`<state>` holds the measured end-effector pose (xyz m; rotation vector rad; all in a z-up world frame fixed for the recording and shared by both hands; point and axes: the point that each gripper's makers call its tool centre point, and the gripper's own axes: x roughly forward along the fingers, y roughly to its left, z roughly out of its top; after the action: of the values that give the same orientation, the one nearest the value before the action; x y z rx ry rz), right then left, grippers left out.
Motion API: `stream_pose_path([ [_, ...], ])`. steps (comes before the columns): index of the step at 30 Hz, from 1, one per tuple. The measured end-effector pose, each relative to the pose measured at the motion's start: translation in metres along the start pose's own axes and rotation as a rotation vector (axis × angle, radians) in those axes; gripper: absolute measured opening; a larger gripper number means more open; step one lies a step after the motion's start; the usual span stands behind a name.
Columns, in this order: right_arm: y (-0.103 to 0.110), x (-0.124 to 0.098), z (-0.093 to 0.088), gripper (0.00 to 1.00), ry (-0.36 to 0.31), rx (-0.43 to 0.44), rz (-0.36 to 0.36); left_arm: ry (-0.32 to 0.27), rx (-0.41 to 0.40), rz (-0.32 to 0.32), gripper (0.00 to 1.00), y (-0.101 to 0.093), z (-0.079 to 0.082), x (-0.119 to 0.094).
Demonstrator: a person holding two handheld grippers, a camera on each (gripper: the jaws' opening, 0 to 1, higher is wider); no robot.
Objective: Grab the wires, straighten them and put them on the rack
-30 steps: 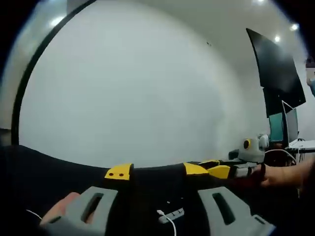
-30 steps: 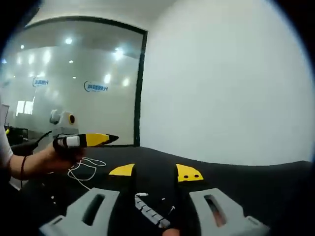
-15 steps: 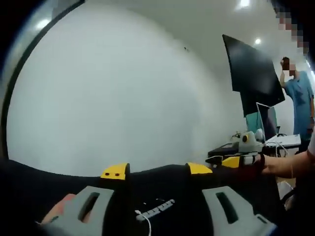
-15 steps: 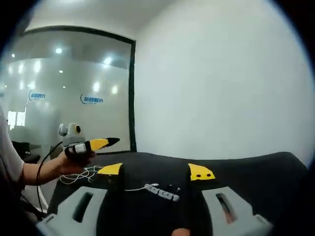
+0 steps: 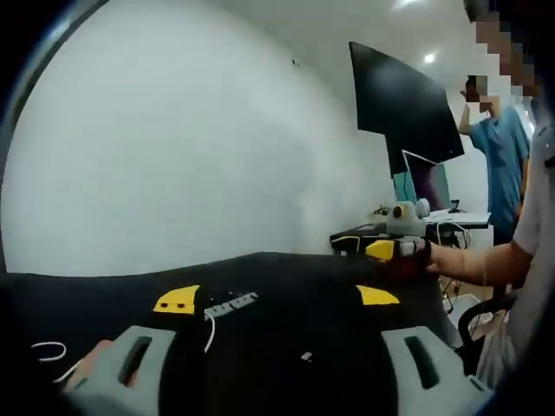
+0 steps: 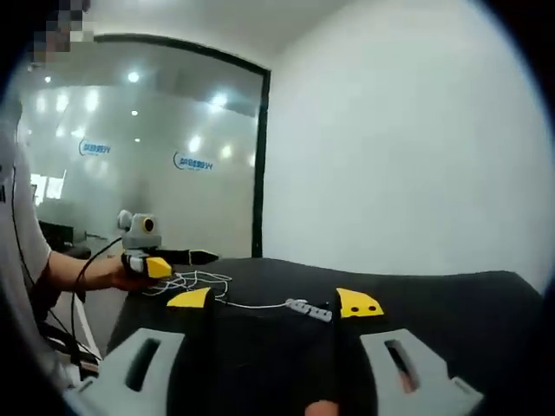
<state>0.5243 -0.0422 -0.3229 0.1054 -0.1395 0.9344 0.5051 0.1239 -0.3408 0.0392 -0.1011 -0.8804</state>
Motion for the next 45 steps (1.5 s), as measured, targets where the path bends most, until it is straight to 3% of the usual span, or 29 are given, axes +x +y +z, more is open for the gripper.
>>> stream_pose_path([
  [3, 0.001, -0.005, -0.003, 0.54, -0.002, -0.008, -0.004, -0.017, 0.005, -0.028, 0.71, -0.004, -0.009, 0.001],
  [4, 0.002, -0.007, -0.005, 0.53, -0.017, 0.001, -0.008, 0.038, 0.025, -0.010, 0.70, 0.002, -0.022, 0.002],
  [5, 0.003, -0.008, -0.013, 0.52, 0.013, -0.006, -0.002, 0.073, 0.078, 0.014, 0.69, 0.008, -0.024, 0.001],
  [6, 0.004, -0.007, -0.012, 0.51, 0.017, -0.016, -0.007, -0.003, 0.043, 0.010, 0.68, 0.004, -0.012, 0.002],
  [7, 0.006, -0.006, -0.011, 0.51, 0.005, -0.031, -0.003, -0.019, -0.003, -0.020, 0.67, -0.003, -0.008, 0.002],
  [8, 0.013, -0.004, -0.008, 0.52, -0.008, -0.066, 0.033, -0.012, -0.017, -0.036, 0.68, -0.005, -0.009, 0.003],
  [10, 0.008, -0.005, -0.012, 0.52, 0.005, -0.042, 0.039, 0.022, -0.009, -0.035, 0.68, -0.005, -0.015, 0.004],
  [18, -0.016, -0.013, -0.008, 0.49, -0.019, -0.028, -0.054, -0.007, -0.023, -0.040, 0.67, -0.007, -0.008, 0.003],
  [21, -0.013, -0.013, -0.007, 0.47, -0.021, -0.039, -0.060, 0.075, -0.006, -0.050, 0.68, -0.012, -0.023, 0.004],
  [24, -0.014, -0.010, -0.013, 0.47, 0.007, -0.046, -0.054, 0.037, 0.015, -0.057, 0.68, -0.009, -0.017, 0.005],
  [26, -0.012, -0.009, -0.014, 0.47, 0.016, -0.049, -0.049, 0.006, -0.054, -0.055, 0.68, -0.003, -0.011, 0.005],
  [28, -0.013, -0.010, -0.015, 0.47, 0.022, -0.052, -0.047, -0.020, -0.070, -0.051, 0.67, 0.002, -0.007, 0.003],
  [31, -0.010, -0.011, -0.013, 0.47, 0.014, -0.058, -0.048, -0.014, -0.071, -0.028, 0.63, 0.007, -0.009, 0.002],
  [36, -0.011, -0.012, -0.012, 0.47, 0.005, -0.049, -0.042, 0.004, -0.029, -0.041, 0.65, 0.003, -0.012, 0.004],
  [41, -0.010, -0.014, -0.009, 0.47, -0.006, -0.051, -0.036, -0.006, -0.066, -0.026, 0.65, 0.011, -0.011, 0.004],
  [45, -0.011, -0.013, -0.010, 0.47, -0.007, -0.045, -0.034, -0.007, -0.064, -0.031, 0.65, 0.005, -0.011, 0.005],
])
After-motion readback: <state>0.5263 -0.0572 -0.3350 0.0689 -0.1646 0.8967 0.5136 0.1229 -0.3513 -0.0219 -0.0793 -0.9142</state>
